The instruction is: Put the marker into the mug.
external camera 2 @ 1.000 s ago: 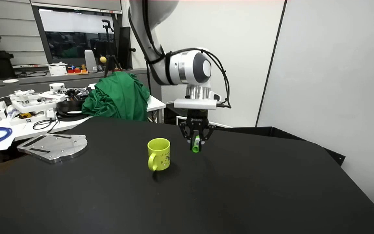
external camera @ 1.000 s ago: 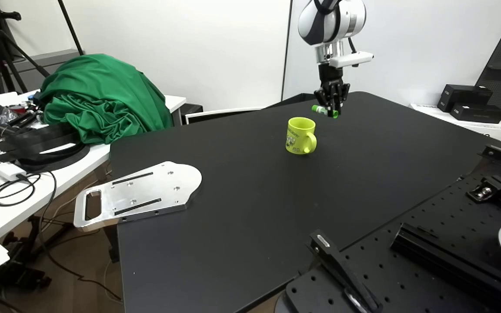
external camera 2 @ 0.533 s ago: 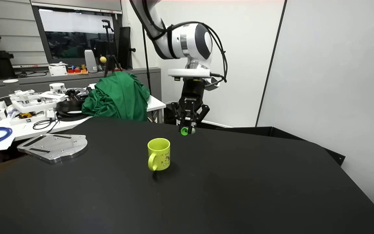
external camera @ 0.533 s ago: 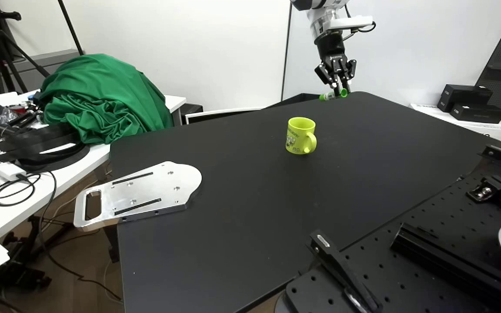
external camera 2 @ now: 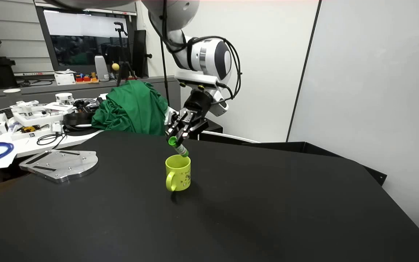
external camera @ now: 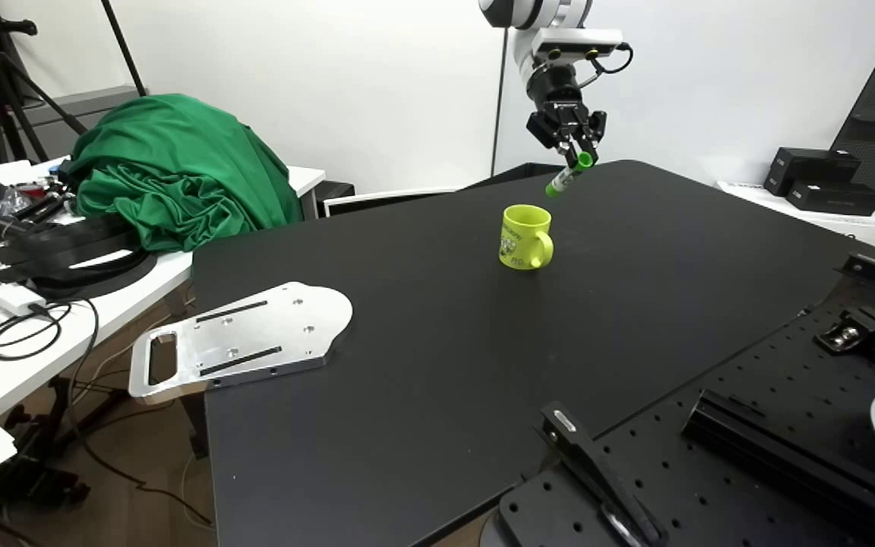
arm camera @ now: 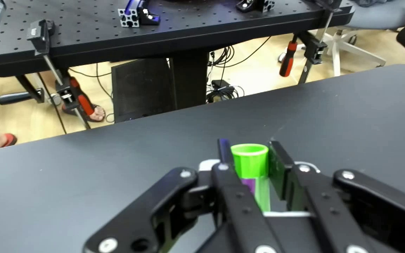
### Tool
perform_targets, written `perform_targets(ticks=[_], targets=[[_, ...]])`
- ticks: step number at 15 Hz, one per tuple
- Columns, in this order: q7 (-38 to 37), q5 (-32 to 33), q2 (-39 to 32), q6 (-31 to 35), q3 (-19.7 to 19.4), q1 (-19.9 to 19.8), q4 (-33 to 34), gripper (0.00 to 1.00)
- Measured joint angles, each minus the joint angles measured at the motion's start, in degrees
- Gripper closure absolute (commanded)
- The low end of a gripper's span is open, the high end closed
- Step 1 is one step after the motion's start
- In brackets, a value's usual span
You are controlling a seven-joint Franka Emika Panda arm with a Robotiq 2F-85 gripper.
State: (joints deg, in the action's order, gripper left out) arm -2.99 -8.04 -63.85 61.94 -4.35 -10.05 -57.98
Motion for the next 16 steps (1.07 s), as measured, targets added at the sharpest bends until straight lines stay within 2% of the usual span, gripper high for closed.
perform_targets(ticks=[6,15,16], targets=[[-2.11,-3.06,-8.57,-5.07,0.89,0.08,11.87,0.93],[-2.22,-3.14,-15.54,-5.1,0.9,-1.01,18.91,0.93],[-2.22,-3.14,-16.04,-5.07,0.91,-1.02,19.65,0.45]])
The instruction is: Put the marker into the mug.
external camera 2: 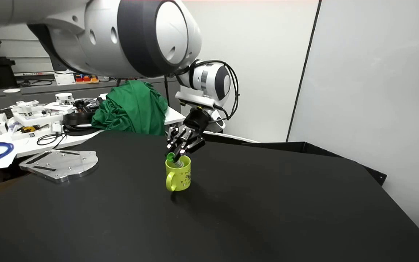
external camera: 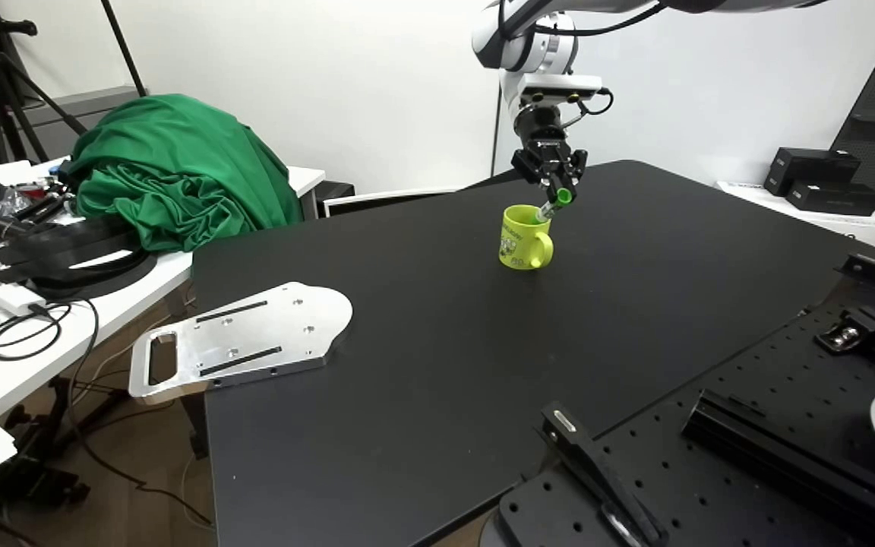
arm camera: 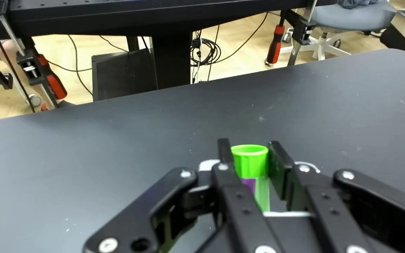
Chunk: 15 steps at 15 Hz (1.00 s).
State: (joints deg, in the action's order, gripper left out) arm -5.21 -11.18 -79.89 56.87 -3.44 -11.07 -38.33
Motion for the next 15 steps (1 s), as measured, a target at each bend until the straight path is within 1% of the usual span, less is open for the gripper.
perform_targets(ticks=[1,2,6,8,11,15], targets=[[0.0,0.04,-0.4,0.02,0.02,0.04,0.77,0.44],[0.0,0.04,-0.64,0.21,0.01,0.17,1.39,0.39],[0.06,0.06,-0.64,1.12,0.0,1.46,3.57,0.11],[0.13,0.19,-0.47,1.44,-0.01,2.35,5.12,0.0],[0.84,1.34,0.88,3.22,-0.12,3.83,7.03,0.0],[3.53,4.43,3.78,9.85,-0.54,6.07,8.95,0.0]])
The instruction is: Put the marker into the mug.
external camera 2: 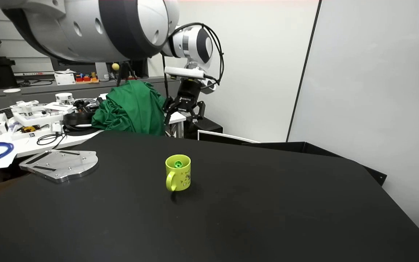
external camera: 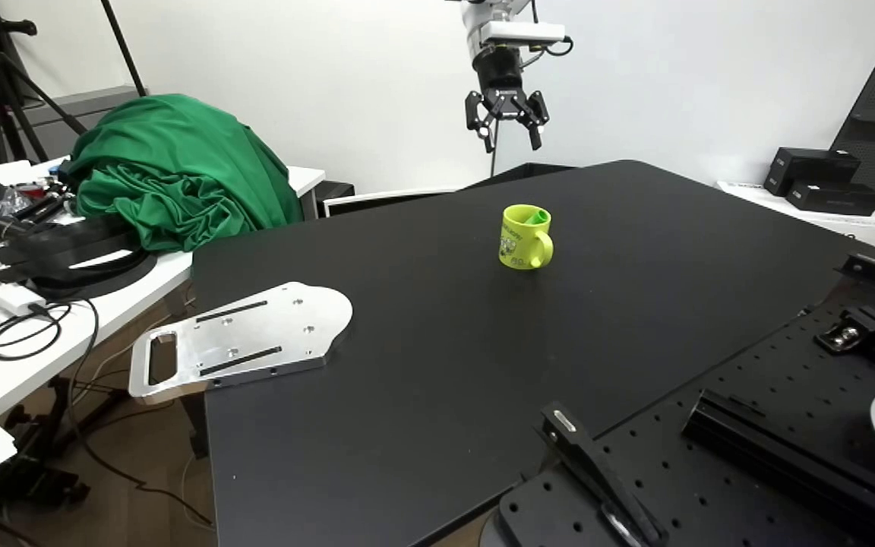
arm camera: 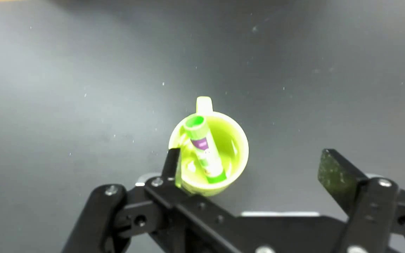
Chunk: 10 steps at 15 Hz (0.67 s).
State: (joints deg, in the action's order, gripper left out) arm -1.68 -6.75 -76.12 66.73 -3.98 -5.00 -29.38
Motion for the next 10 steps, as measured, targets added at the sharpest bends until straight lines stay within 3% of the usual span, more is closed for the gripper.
perform_targets(ticks=[7,10], targets=[[6.06,5.68,4.07,15.54,-1.46,2.77,1.59,0.0],[6.3,5.7,4.19,15.84,-1.6,3.0,1.38,0.0]])
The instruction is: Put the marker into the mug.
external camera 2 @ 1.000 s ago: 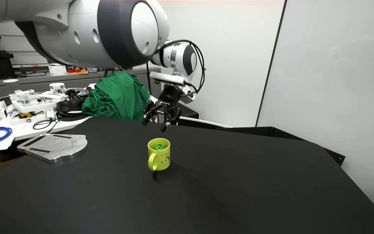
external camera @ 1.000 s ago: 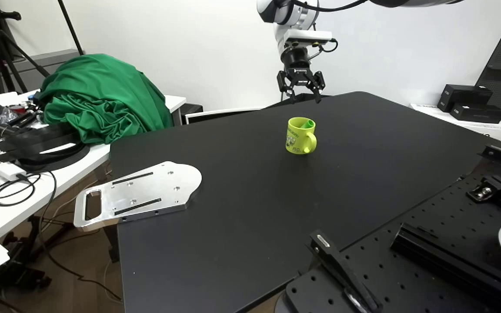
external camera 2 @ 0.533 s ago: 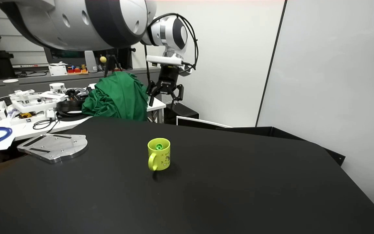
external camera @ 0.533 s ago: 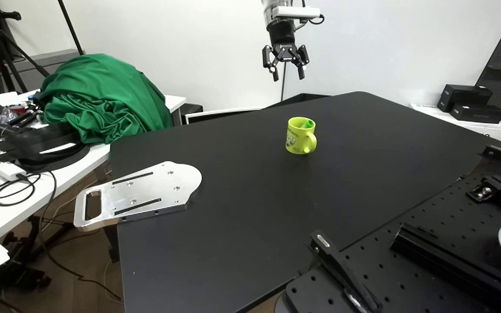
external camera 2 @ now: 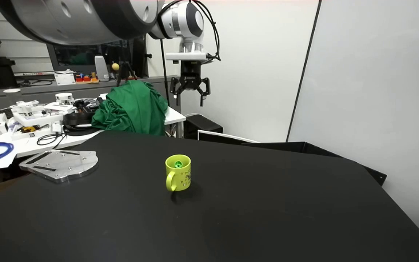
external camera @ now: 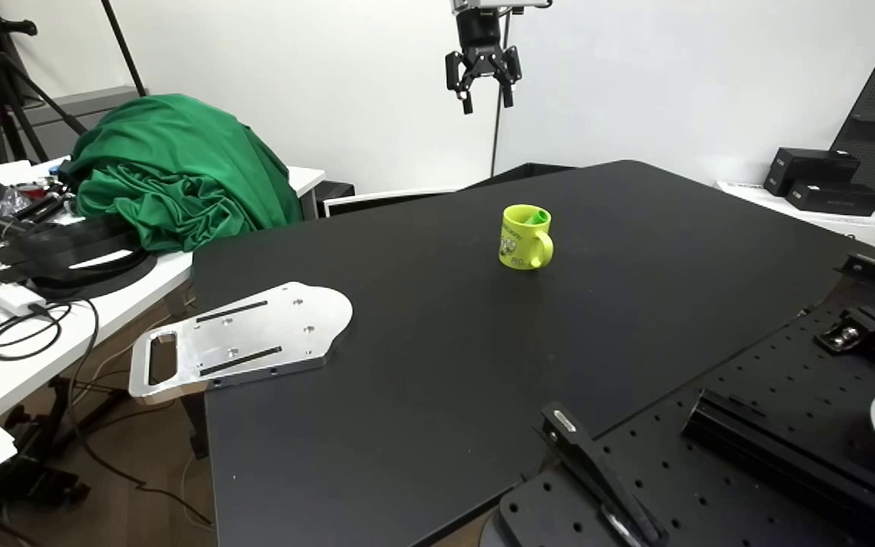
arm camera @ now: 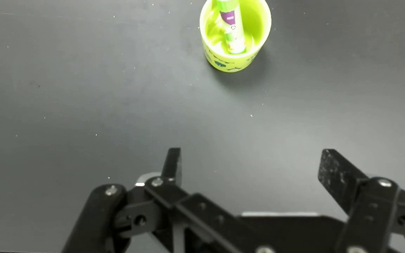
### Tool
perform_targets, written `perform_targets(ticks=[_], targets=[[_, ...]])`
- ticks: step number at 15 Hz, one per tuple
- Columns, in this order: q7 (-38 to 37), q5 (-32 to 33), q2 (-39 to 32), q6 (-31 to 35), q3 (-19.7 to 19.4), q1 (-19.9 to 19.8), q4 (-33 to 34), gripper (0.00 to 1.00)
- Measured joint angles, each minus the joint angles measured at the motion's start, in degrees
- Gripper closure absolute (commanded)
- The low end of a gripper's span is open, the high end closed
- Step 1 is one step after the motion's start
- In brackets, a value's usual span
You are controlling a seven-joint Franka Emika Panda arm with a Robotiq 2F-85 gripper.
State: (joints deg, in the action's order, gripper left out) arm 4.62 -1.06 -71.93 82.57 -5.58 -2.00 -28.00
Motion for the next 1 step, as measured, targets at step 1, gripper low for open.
perform_targets(ticks=[1], targets=[[0.0,0.0,-0.17,0.0,0.0,-0.05,-0.05,0.0]])
